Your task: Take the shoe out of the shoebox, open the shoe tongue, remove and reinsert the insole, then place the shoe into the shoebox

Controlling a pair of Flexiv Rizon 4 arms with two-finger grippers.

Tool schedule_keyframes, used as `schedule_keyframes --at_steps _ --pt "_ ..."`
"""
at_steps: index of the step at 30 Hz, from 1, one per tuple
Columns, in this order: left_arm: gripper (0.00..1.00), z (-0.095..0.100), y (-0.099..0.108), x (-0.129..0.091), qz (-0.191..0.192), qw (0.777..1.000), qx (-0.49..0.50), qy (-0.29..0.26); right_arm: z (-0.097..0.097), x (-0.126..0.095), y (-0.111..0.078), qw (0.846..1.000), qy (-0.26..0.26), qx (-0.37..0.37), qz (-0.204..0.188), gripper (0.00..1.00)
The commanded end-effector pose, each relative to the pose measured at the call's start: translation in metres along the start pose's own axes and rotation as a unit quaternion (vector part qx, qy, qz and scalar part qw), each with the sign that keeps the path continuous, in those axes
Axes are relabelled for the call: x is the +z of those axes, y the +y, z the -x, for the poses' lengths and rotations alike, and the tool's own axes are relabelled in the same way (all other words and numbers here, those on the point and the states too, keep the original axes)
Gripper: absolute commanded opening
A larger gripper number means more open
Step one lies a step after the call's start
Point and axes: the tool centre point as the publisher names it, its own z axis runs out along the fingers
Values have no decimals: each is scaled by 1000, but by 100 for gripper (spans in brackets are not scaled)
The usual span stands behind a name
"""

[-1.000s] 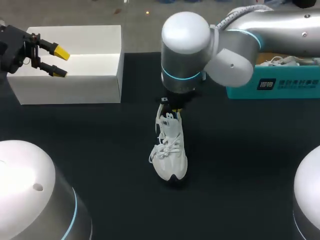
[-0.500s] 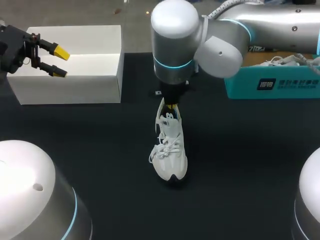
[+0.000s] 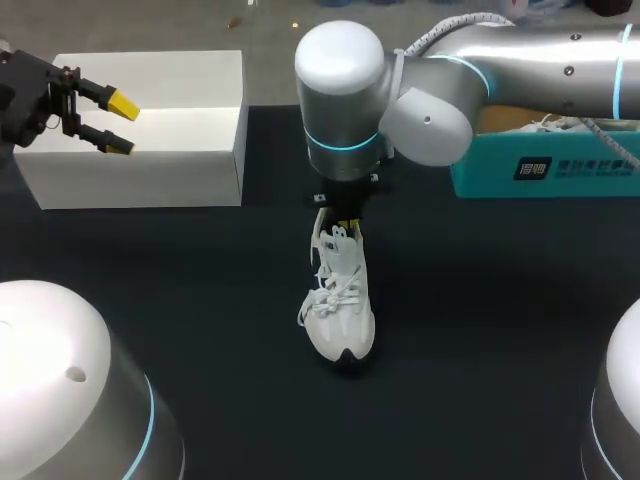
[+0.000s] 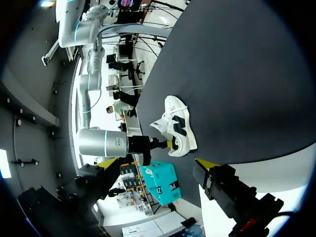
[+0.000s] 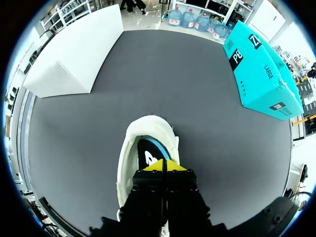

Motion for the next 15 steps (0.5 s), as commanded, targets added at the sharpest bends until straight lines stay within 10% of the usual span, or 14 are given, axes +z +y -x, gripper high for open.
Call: schedule_keyframes --at_steps 1,15 --pt "100 0 0 0 -1 1000 0 1 -7 10 2 1000 -11 4 -2 0" --pt "100 0 0 0 -1 1000 0 1 -10 44 -4 1000 -16 7 -15 0"
